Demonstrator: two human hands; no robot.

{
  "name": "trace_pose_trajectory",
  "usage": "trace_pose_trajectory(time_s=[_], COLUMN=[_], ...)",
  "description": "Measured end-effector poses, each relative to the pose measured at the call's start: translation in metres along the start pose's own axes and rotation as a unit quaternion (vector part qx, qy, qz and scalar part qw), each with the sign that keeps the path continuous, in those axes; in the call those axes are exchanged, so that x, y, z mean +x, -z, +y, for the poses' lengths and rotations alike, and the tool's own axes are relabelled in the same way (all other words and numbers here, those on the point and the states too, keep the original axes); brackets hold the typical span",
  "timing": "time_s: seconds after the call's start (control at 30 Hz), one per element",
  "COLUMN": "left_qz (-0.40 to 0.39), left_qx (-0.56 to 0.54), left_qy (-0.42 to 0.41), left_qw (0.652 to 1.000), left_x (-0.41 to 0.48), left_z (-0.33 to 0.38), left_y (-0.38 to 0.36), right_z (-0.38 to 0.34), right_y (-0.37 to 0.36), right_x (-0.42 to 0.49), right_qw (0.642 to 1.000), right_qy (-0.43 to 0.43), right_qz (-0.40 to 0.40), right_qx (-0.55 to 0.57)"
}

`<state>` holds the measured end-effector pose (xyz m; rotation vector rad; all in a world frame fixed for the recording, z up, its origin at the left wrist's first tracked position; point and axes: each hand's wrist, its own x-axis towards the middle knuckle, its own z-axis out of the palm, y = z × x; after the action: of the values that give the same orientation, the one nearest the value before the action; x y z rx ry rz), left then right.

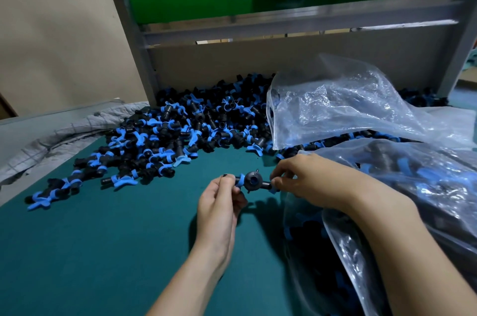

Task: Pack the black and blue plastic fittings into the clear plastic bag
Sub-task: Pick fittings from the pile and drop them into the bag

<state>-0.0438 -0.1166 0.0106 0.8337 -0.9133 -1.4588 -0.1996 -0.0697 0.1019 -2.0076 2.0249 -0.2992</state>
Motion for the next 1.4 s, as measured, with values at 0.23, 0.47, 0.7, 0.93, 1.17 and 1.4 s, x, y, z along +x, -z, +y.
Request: trace_pose_trajectory(time_s=[0.23,0.47,0.7,0.93,1.17,1.4], left_qz=[-0.001,0.013,-0.01,-0.021,0.0,-0.139], left_qx=[-0.006,-0.033,-0.006,0.045,0.01,0.057], left_qy=[0.002,0.033,0.068,0.059,0.052,0.007], left_qw=[1.0,0.999,0.998,0.997,0.999,0.989], left_x=[0.001,0.004,0.006,0.008,0.013,-0.001], left_z=[0.0,0.003,0.002,0.003,0.009,0.013], left_y=[-0.001,0.001,0.006,0.01,0.015,0.009], right_z=[0.0,0.0,-0.001,-0.002,-0.012,-0.024], right_y=[-0.001,-0.001,0.0,-0.001,0.008,0.03], right_x=[0.001,-0.001,-0.002,-0.003,-0.013,-0.021], right_qw=[1.0,1.0,0.999,0.997,0.996,0.969], right_qy=[0.004,-0.001,0.004,-0.006,-0.046,0.032], right_qz=[-0.003,-0.006,-0.01,-0.001,0.031,0.175], right_qx=[0.011,0.018,0.034,0.076,0.072,0.172])
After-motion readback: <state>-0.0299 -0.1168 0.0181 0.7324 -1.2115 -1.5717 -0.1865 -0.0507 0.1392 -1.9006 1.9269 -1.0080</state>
